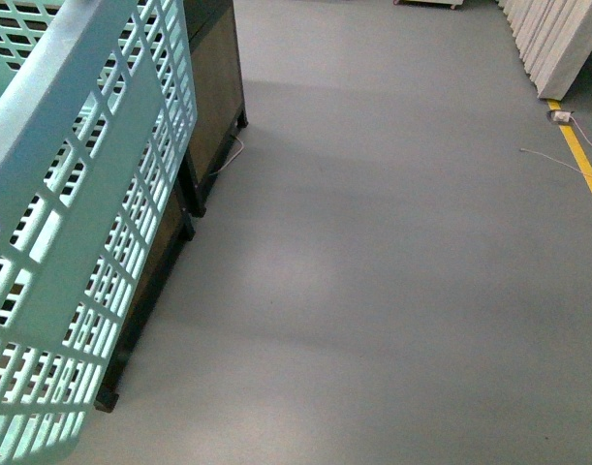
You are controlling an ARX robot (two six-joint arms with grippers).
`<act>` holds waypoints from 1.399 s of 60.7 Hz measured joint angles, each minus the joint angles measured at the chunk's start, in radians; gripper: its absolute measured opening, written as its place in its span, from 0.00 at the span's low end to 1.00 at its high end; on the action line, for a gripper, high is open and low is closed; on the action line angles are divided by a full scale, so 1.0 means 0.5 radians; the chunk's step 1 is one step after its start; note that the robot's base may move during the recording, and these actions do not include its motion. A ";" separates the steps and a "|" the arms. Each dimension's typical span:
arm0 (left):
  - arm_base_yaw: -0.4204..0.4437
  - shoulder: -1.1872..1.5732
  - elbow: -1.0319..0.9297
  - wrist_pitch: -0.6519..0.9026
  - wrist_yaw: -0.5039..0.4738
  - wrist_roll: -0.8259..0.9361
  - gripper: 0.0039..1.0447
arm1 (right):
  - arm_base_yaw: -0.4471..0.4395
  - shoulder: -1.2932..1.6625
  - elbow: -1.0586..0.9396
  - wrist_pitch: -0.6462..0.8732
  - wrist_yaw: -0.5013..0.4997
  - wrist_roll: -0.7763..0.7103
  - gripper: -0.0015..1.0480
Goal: Pick lemon and mango into basket
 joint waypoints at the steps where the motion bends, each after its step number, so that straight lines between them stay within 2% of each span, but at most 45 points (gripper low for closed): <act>1: 0.000 0.000 0.000 0.000 0.000 0.000 0.04 | 0.000 0.000 0.000 0.000 0.000 0.000 0.92; 19: -0.014 0.001 0.000 -0.001 0.040 -0.023 0.04 | 0.000 0.000 0.000 -0.001 0.009 0.000 0.92; 32: -0.008 0.001 0.004 0.000 -0.008 -0.014 0.04 | 0.000 0.000 0.000 -0.001 0.006 0.000 0.92; 85: -0.008 0.001 0.005 -0.002 -0.001 -0.001 0.04 | 0.000 -0.001 0.000 0.000 -0.005 0.000 0.92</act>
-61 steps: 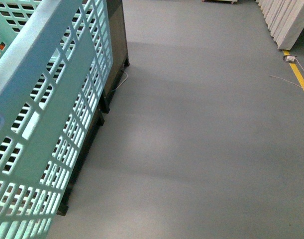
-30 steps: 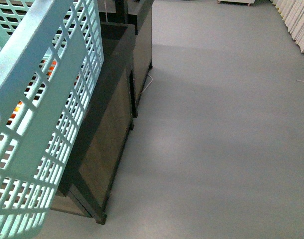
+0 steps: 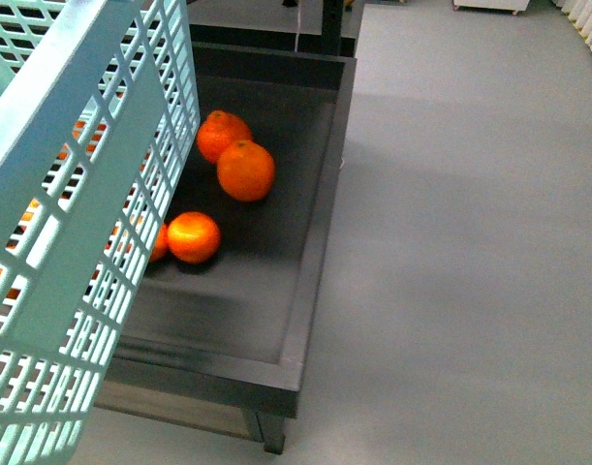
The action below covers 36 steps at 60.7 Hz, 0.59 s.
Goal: Pick lemon and mango into basket
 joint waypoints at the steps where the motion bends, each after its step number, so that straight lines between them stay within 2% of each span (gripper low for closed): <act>1: 0.000 0.000 0.000 0.000 0.000 0.000 0.04 | 0.000 0.000 0.000 -0.001 0.003 0.000 0.92; 36: 0.000 0.000 0.000 -0.002 -0.001 0.001 0.04 | 0.000 0.002 0.000 -0.001 0.002 0.000 0.92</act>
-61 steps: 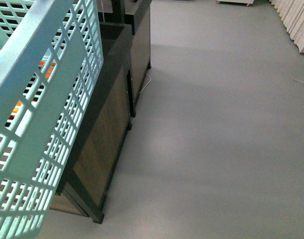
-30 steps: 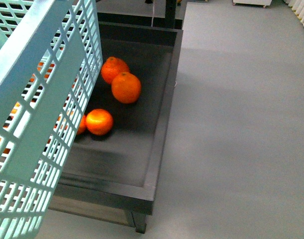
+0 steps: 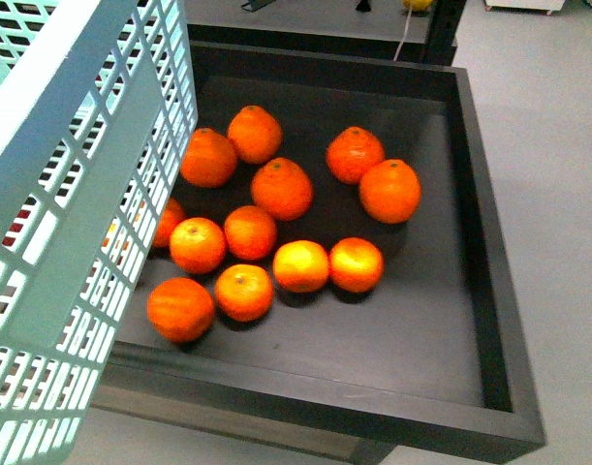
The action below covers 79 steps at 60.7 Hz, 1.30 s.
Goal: Pick lemon and mango into basket
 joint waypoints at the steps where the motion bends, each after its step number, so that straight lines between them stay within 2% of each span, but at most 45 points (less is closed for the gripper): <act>1: 0.000 0.000 0.000 0.000 0.000 0.000 0.04 | 0.000 0.000 0.000 0.001 0.006 0.000 0.92; 79: 0.000 -0.002 0.000 0.000 -0.003 0.002 0.04 | 0.000 0.000 0.000 -0.001 0.002 0.000 0.92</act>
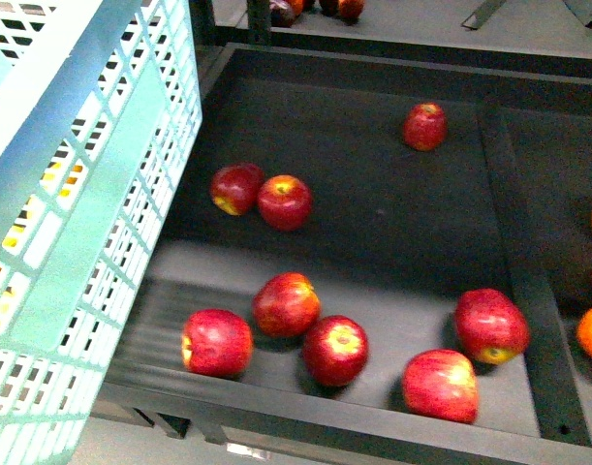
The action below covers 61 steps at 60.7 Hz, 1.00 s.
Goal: Pick lemon and mango into basket
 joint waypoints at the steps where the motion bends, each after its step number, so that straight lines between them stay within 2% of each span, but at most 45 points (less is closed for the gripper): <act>1: 0.000 0.000 0.000 0.000 0.000 0.000 0.04 | 0.000 -0.001 0.000 0.001 0.002 0.000 0.92; 61: 0.005 0.000 0.000 0.000 -0.002 0.000 0.04 | 0.000 -0.002 0.000 0.001 -0.002 0.000 0.92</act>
